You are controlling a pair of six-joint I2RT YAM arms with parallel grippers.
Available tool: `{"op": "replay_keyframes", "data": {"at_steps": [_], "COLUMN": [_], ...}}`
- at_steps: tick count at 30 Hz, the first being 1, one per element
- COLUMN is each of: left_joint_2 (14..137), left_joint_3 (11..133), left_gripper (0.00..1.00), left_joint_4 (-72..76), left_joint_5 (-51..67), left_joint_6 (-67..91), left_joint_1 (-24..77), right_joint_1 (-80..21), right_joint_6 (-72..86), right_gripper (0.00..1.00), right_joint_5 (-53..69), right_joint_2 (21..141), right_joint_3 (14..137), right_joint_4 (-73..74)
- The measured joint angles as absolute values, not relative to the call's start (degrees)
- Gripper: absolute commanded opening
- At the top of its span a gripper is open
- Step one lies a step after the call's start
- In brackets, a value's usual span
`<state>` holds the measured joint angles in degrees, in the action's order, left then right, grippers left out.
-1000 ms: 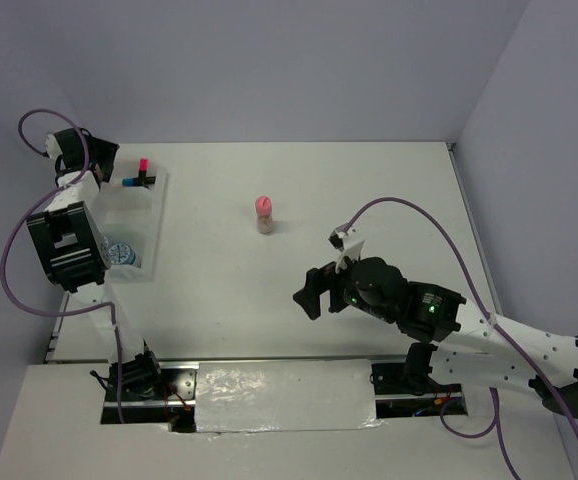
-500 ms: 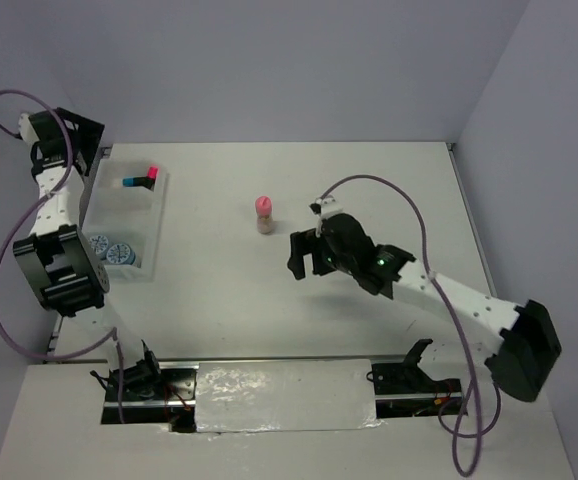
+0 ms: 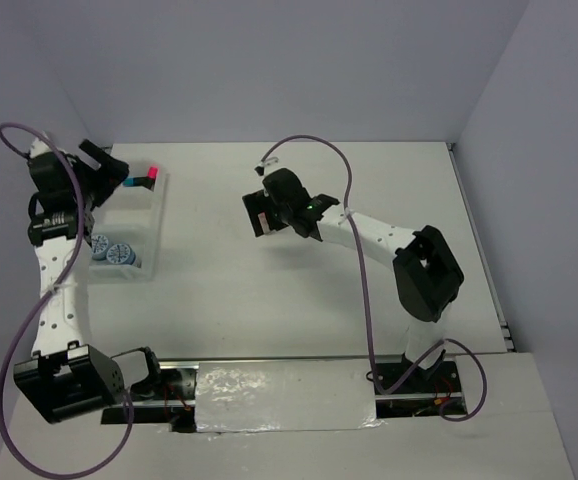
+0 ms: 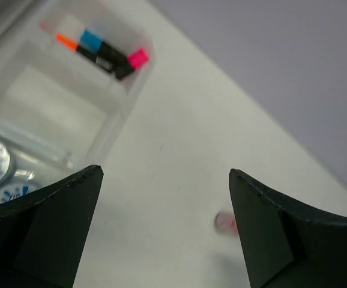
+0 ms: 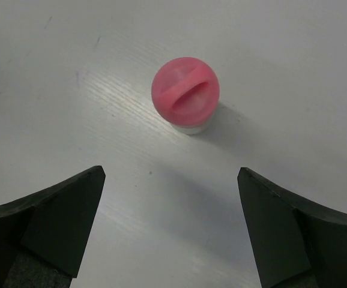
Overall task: Sort the stationery into containers
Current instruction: Pick up the stationery from the center of the board.
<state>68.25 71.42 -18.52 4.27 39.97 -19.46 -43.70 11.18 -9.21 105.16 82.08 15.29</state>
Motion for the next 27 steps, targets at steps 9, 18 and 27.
{"op": "replay_keyframes", "data": {"at_steps": [9, 18, 27], "left_joint_2": [49.3, 45.8, 46.4], "left_joint_3": [52.1, 50.5, 50.2], "left_gripper": [0.99, 0.99, 0.99], "left_joint_4": [-24.2, -23.8, -23.8], "left_joint_5": [2.3, -0.3, 0.4], "left_joint_6": [31.1, 29.5, 28.6], "left_joint_1": [-12.3, -10.5, -10.4], "right_joint_1": [-43.2, -43.1, -42.1], "right_joint_6": [7.9, 6.3, 5.9], "right_gripper": [1.0, 0.83, 0.58], "right_joint_5": [-12.7, -14.9, -13.7], "right_joint_2": [110.6, 116.5, 118.9], "right_joint_3": [89.8, 92.9, 93.4], "right_joint_4": [16.2, 16.1, 14.6]}}
